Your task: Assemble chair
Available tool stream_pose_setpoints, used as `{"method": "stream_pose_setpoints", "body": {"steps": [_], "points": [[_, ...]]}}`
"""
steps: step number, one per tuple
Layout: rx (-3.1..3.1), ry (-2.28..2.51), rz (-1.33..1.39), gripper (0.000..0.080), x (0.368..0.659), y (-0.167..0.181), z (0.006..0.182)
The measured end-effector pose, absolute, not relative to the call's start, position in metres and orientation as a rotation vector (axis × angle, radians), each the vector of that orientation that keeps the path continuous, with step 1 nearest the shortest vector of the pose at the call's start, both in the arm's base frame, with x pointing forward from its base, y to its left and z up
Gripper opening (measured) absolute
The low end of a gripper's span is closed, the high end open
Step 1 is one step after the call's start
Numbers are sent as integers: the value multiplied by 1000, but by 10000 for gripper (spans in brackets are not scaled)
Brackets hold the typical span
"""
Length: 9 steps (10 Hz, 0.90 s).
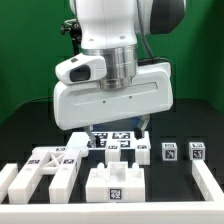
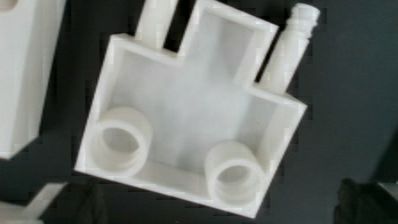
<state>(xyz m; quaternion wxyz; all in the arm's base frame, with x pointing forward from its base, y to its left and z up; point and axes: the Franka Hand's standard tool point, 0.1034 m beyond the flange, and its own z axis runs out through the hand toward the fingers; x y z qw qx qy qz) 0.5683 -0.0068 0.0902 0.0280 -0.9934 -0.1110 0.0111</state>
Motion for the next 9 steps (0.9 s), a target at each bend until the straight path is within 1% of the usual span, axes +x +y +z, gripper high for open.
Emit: {"method": "stream_pose_setpoints", "body": {"steps": [1, 3, 4, 8, 9], "points": [[-3073, -229, 41, 649, 568, -7, 88], [-3095, 11, 69, 649, 566, -26, 64], [-3103, 26, 55, 649, 567, -33, 54], [-3111, 14, 46, 649, 562, -36, 18], [-3114, 8, 26, 649, 563, -33, 13]]}}
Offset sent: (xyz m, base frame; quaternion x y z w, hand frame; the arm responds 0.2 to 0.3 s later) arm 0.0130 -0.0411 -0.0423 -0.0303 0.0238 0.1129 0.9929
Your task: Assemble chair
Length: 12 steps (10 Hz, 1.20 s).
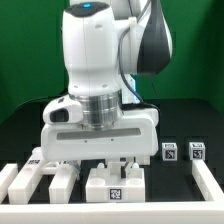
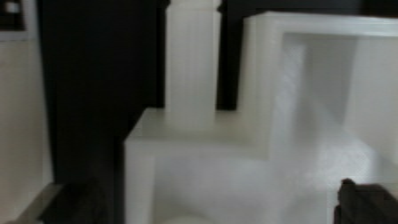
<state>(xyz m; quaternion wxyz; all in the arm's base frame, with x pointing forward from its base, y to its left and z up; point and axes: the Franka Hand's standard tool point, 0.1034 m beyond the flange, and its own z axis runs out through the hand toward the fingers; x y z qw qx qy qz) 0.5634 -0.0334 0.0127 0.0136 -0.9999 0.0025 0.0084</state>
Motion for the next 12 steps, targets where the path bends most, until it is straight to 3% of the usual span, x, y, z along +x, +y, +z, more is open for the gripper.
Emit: {"method": "stream_pose_setpoints", "body": {"steps": [1, 2, 3, 6, 8, 12], "points": [[-3114, 5, 26, 649, 564, -33, 13], [-3114, 5, 28, 516, 563, -33, 12], [-3114, 5, 28, 516, 563, -33, 12], [-3114, 5, 29, 71, 563, -33, 12], [-3114, 5, 29, 31, 563, -33, 12], [-3114, 5, 29, 31, 563, -33, 12]]}}
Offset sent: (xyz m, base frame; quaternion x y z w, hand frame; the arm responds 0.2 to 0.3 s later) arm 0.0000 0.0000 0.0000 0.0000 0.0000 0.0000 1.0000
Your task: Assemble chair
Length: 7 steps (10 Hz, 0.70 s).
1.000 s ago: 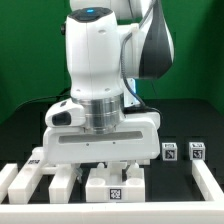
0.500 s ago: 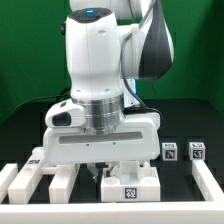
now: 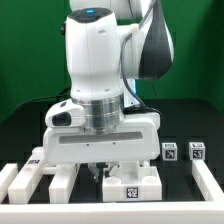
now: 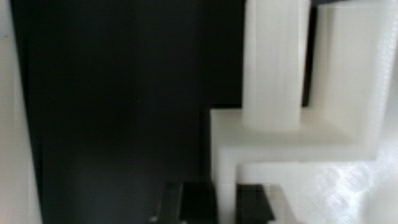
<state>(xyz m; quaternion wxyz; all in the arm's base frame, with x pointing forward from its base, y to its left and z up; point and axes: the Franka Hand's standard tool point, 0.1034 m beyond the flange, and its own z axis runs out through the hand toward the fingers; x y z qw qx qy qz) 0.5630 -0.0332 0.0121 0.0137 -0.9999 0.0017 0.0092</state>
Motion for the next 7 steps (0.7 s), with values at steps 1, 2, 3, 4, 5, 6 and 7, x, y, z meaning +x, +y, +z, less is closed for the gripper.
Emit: {"method": "stream_pose_setpoints", "body": {"steps": [1, 2, 3, 4, 5, 6, 7], "points": [[-3114, 5, 29, 31, 563, -33, 12], [-3114, 5, 29, 31, 563, -33, 12], [-3114, 15, 25, 31, 565, -31, 12], [-3115, 11, 12, 31, 570, -22, 12], [-3115, 13, 3, 31, 577, -13, 13], [-3114, 3, -2, 31, 584, -4, 14], [-3114, -8, -15, 31, 591, 2, 16]]}}
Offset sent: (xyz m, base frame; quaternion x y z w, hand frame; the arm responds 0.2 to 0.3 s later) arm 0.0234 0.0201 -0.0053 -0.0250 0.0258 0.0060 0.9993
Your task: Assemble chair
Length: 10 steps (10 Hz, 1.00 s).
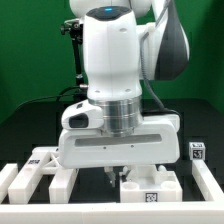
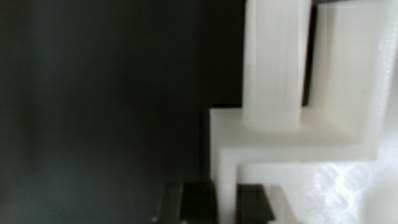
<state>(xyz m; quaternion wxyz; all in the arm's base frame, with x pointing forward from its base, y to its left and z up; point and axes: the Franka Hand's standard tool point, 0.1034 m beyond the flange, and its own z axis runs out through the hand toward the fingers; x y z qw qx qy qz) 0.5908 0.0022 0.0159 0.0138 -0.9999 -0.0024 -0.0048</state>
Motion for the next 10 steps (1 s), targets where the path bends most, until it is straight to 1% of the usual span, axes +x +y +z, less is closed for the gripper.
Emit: {"method": "stream_pose_setpoints", "body": {"steps": [2, 6, 10], "points": [[-3113, -19, -35, 31, 599, 16, 18], [-3110, -1, -65, 31, 619, 38, 14], [-3112, 30, -29, 31, 619, 39, 14]]}}
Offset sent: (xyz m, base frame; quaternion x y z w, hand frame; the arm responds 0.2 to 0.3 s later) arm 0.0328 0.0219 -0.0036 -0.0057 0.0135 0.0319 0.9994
